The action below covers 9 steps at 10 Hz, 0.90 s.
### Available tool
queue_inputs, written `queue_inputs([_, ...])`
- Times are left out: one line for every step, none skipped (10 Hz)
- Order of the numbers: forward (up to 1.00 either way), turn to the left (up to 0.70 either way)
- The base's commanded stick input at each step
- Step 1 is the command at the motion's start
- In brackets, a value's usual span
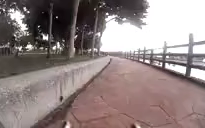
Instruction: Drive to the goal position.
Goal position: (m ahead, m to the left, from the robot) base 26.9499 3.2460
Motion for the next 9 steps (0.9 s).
queue_inputs([0.7,0.0])
queue_inputs([0.7,0.0])
queue_inputs([0.7,-0.13])
queue_inputs([0.7,-0.3])
queue_inputs([0.7,-0.33])
queue_inputs([0.7,-0.33])
queue_inputs([0.7,-0.33])
queue_inputs([0.7,-0.33])
queue_inputs([0.7,-0.33])
